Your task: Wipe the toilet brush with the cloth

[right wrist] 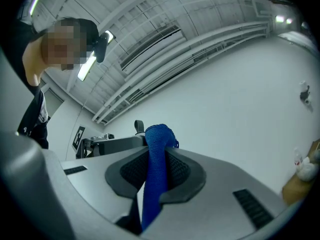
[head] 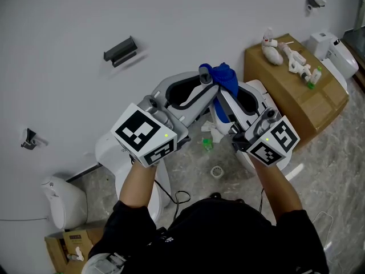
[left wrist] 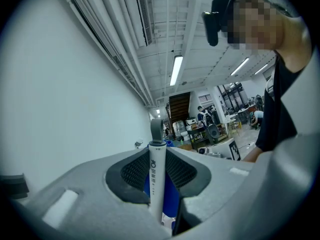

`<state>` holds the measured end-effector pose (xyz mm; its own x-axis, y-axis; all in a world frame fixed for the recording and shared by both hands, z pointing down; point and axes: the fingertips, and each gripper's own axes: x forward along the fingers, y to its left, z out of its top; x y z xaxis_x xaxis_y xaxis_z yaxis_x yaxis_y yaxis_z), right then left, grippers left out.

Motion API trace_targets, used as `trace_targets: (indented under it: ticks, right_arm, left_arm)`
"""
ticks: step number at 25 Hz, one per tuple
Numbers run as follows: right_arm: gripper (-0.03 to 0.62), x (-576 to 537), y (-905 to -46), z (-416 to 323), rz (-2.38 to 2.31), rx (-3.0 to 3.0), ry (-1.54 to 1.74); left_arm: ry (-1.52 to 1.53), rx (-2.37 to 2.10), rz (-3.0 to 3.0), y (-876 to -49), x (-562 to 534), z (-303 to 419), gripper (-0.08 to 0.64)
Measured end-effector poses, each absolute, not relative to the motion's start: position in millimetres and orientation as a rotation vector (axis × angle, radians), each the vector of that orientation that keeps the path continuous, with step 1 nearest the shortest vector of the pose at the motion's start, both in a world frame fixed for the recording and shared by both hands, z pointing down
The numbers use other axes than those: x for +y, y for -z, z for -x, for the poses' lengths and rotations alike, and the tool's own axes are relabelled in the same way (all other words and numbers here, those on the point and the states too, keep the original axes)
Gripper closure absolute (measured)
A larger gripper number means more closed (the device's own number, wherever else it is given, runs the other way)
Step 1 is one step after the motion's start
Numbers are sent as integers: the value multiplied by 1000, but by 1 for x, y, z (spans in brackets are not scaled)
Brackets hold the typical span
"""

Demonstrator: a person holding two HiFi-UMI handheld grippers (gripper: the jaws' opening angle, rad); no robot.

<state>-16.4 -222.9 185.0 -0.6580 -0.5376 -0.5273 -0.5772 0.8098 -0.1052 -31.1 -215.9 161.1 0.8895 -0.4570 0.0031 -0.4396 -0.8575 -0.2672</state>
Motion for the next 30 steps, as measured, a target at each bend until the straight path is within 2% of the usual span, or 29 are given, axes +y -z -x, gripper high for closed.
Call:
trace_targets:
  ticks: [30]
  right_arm:
    - [528, -236, -220, 20, 915, 2486, 3]
  left_arm:
    - [108, 628, 2842, -154, -217, 28, 459]
